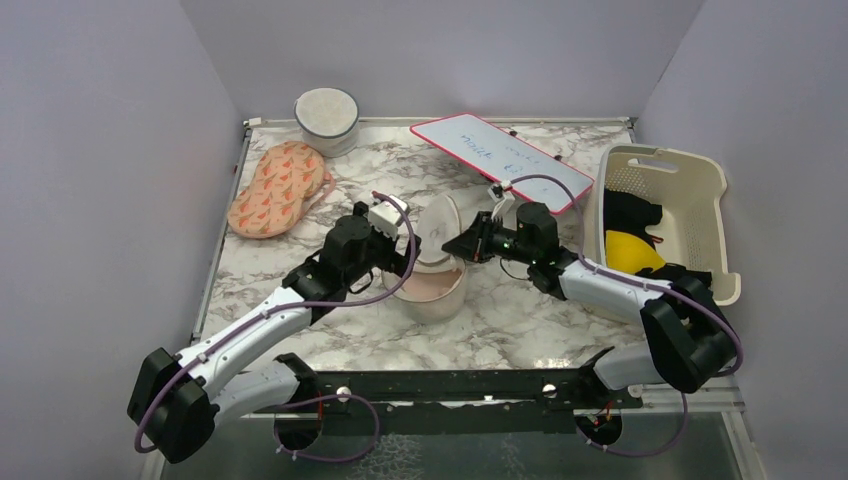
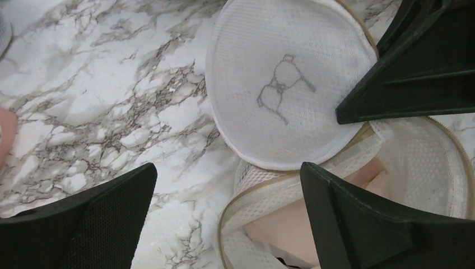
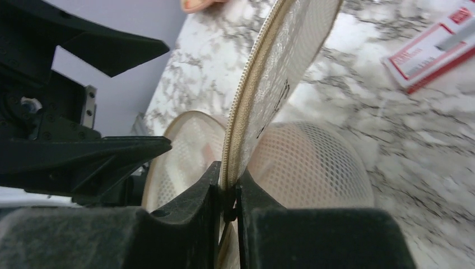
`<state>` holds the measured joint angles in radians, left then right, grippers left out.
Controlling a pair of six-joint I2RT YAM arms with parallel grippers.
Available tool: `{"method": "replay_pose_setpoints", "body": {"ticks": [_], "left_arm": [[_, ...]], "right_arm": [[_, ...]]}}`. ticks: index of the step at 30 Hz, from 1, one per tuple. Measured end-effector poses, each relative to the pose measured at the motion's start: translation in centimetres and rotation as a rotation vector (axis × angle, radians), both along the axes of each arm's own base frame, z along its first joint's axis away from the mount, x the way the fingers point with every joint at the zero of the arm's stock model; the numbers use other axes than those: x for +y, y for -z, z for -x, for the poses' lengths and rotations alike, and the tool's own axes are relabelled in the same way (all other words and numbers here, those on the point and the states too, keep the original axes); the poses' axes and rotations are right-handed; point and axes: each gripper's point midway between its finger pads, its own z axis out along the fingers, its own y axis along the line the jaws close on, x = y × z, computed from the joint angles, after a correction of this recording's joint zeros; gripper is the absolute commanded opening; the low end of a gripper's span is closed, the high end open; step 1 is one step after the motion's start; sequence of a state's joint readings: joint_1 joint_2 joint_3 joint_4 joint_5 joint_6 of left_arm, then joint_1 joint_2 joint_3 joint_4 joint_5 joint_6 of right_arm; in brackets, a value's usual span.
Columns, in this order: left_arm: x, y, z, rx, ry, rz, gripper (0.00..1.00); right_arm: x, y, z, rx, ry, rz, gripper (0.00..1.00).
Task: Unzip the laundry bag and remove the bra
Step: Unzip the laundry bag at the center of the board.
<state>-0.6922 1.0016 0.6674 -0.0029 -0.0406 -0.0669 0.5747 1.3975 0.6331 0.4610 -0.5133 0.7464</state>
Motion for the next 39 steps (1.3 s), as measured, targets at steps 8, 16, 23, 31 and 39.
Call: {"method": "replay_pose_setpoints", "body": {"ticks": [8, 16, 23, 31, 39], "left_arm": [[0.0, 3.5, -0.6, 0.123, -0.018, -0.099, 0.85], [-0.2, 6.0, -0.3, 0.213, 0.01, -0.176, 0.71], [-0.2, 6.7, 0.3, 0.254, 0.029, -0.203, 0.25], [0.9, 6.5, 2.8, 0.348, -0.049, -0.105, 0.04], [2.6, 4.0, 6.3, 0.376, -0.143, 0.14, 0.0]], "right_arm": [[-2.1, 3.0, -1.1, 0.081, 0.136, 0.135, 0.18], [-2.6, 1.8, -0.5, 0.056, 0.143, 0.126, 0.22], [-1.6, 1.5, 0.1, 0.031, 0.048, 0.118, 0.17], [2.2, 0.5, -1.0, 0.016, -0.121, 0.072, 0.15], [8.7, -0.3, -0.4, -0.001, -0.307, 0.027, 0.18]]}}
